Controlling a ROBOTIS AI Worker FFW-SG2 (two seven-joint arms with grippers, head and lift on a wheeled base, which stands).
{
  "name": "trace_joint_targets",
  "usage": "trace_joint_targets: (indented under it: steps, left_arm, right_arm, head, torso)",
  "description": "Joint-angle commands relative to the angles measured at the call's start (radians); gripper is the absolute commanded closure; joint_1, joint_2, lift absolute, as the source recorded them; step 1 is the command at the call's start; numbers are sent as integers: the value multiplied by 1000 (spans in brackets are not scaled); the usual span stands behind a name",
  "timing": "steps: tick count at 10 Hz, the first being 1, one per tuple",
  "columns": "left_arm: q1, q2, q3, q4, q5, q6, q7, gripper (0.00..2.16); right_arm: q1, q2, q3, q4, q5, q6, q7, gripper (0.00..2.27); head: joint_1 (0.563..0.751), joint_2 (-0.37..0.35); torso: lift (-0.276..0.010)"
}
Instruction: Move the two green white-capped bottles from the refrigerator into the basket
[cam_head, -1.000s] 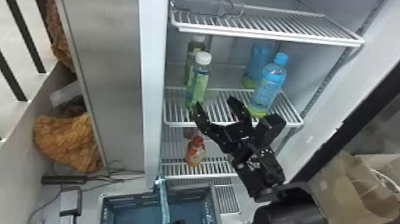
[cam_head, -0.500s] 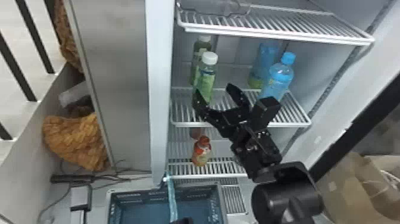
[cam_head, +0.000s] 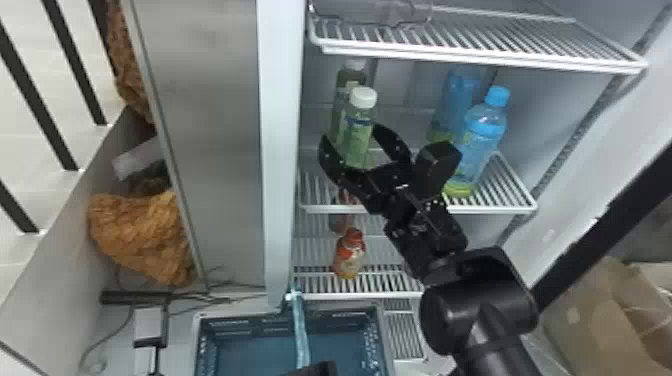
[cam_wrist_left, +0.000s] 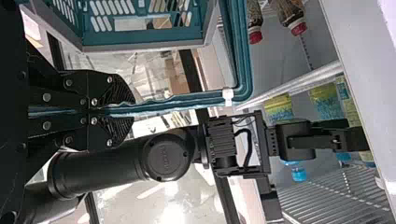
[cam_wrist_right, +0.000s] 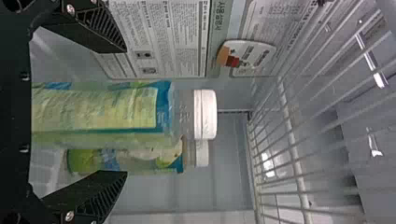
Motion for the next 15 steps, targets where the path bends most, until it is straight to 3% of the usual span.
trace_joint_targets:
  steps: [1, 3, 4, 10, 15]
  left_arm:
    - [-4, 1, -3, 0, 0, 0, 0, 1181]
    - [-1, 5, -3, 2, 4, 0, 0, 1181]
    - [-1, 6, -1, 2, 4, 0, 0, 1181]
    - [1, 8, -3, 2, 6, 0, 0, 1179]
    - [4, 6, 1, 2, 6, 0, 0, 1179]
  right_arm:
    - [-21, 0, 13, 5, 6, 0, 0, 233]
    - [-13, 0, 13, -2, 6, 15, -11, 845]
    - [-3, 0, 13, -19, 6, 15, -19, 892]
    - [95, -15, -12, -179, 6, 29, -34, 894]
    - [274, -25, -64, -471, -16, 221, -16, 894]
  head:
    - [695, -143]
    - [695, -135]
    - [695, -135]
    - [695, -147]
    - [695, -163]
  torso:
    - [-4]
    - [-4]
    - [-4]
    - [-4]
    - [-4]
